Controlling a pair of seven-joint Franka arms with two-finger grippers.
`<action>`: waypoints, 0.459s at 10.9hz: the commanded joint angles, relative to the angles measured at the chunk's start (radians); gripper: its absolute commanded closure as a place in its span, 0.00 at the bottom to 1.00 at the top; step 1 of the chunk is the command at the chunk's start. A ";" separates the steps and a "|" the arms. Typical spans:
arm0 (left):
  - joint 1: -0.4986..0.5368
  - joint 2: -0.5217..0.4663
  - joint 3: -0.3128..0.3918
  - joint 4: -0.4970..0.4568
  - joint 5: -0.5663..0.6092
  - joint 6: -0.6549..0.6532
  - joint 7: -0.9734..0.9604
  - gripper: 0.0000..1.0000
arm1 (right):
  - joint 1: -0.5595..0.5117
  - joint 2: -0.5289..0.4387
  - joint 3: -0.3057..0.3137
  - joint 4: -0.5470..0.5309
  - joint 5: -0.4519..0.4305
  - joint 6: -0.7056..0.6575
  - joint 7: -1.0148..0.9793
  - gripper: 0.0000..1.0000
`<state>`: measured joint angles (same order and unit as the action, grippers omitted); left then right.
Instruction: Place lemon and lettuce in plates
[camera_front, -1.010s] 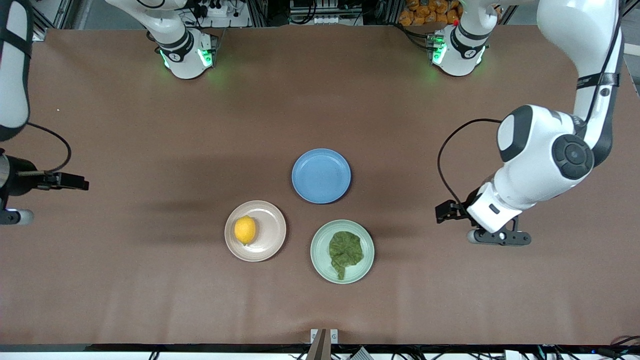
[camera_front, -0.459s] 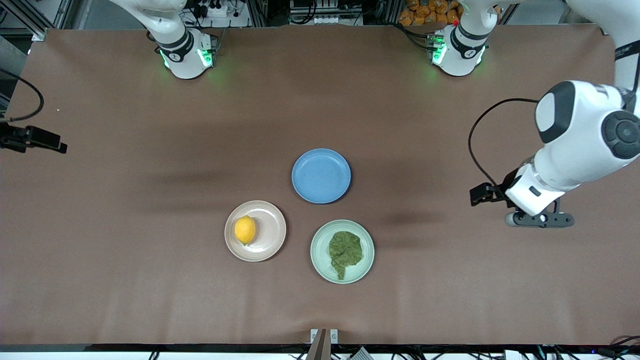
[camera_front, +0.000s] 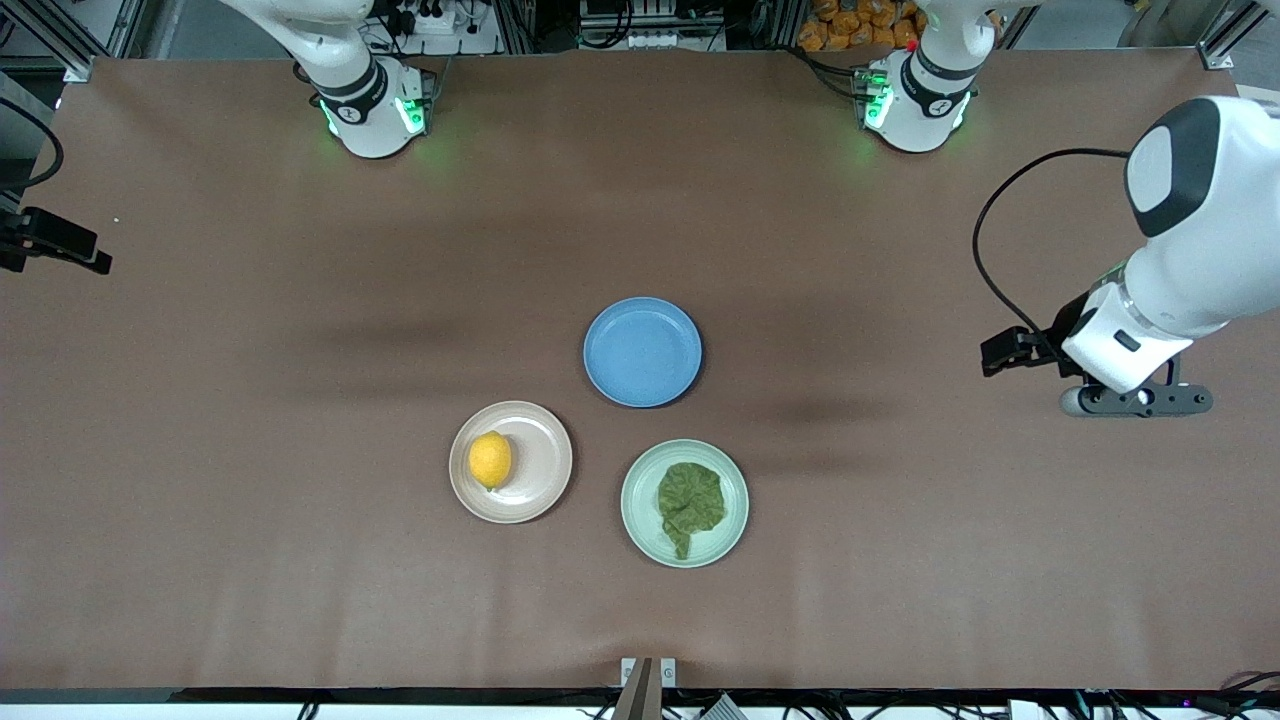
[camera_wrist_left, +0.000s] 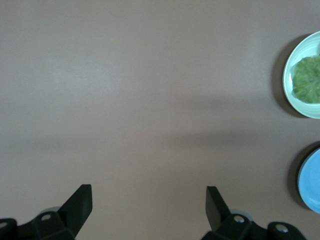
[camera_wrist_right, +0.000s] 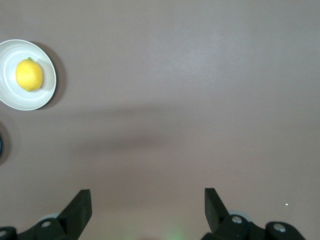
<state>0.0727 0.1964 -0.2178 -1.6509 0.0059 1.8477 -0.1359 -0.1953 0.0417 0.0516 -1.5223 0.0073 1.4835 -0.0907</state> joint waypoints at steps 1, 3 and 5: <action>0.009 -0.095 -0.006 -0.030 0.031 -0.056 0.004 0.00 | -0.007 -0.023 -0.013 -0.021 -0.016 0.014 -0.009 0.00; 0.009 -0.144 -0.005 -0.020 0.031 -0.109 0.002 0.00 | 0.019 -0.017 -0.047 -0.021 -0.016 0.032 -0.011 0.00; 0.010 -0.178 -0.006 -0.020 0.029 -0.136 -0.002 0.00 | 0.019 -0.016 -0.077 -0.019 -0.016 0.032 -0.038 0.00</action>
<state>0.0742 0.0765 -0.2177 -1.6508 0.0129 1.7431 -0.1359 -0.1897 0.0415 0.0143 -1.5237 0.0042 1.5036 -0.0921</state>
